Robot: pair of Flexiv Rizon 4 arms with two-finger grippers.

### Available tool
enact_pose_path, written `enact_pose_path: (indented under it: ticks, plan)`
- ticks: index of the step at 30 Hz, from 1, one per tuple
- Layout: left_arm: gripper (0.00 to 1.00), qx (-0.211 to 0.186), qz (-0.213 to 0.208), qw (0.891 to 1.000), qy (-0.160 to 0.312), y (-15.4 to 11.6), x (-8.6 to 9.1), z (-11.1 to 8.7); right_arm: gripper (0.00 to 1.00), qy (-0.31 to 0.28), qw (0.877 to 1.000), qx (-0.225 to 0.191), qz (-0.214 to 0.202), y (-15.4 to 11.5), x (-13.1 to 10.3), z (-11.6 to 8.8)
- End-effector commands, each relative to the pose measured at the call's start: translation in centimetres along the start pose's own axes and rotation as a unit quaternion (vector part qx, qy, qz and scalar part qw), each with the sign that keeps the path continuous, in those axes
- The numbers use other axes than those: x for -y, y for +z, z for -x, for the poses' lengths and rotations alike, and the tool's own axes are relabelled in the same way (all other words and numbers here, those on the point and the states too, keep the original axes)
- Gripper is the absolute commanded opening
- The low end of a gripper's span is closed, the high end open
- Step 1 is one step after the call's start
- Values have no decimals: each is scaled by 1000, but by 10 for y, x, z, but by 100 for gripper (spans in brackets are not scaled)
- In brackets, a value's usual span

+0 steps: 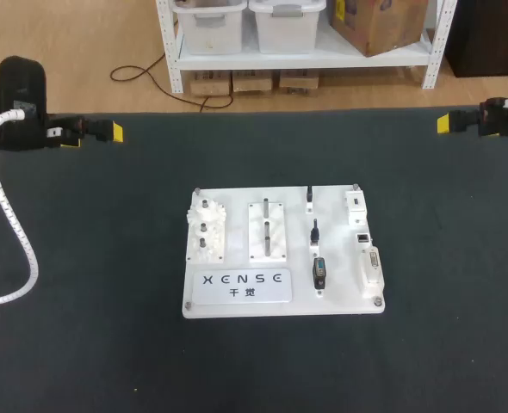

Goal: Insert the Ethernet cable into its matching sockets.

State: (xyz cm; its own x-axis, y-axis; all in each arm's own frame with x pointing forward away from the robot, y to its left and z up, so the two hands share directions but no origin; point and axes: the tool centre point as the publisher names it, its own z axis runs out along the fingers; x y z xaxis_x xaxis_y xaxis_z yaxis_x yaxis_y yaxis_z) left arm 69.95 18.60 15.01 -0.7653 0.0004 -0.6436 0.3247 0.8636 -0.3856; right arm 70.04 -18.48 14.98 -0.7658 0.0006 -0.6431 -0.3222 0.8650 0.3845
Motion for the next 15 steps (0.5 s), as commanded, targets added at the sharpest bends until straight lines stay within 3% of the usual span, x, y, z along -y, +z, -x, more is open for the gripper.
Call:
enact_pose_path:
  ticks: [1, 11, 15]
  plan:
    - [100, -3, 4, 1000, -1, 0, 2, 1, 100, 0, 1000, 0, 1, 0, 0, 0]
    - [100, -3, 4, 1000, -1, 0, 2, 1, 100, 0, 1000, 0, 1, 0, 0, 0]
    - [100, 3, -33, 994, 101, 7, 9, 16, 100, 0, 1000, 0, 1, 0, 0, 0]
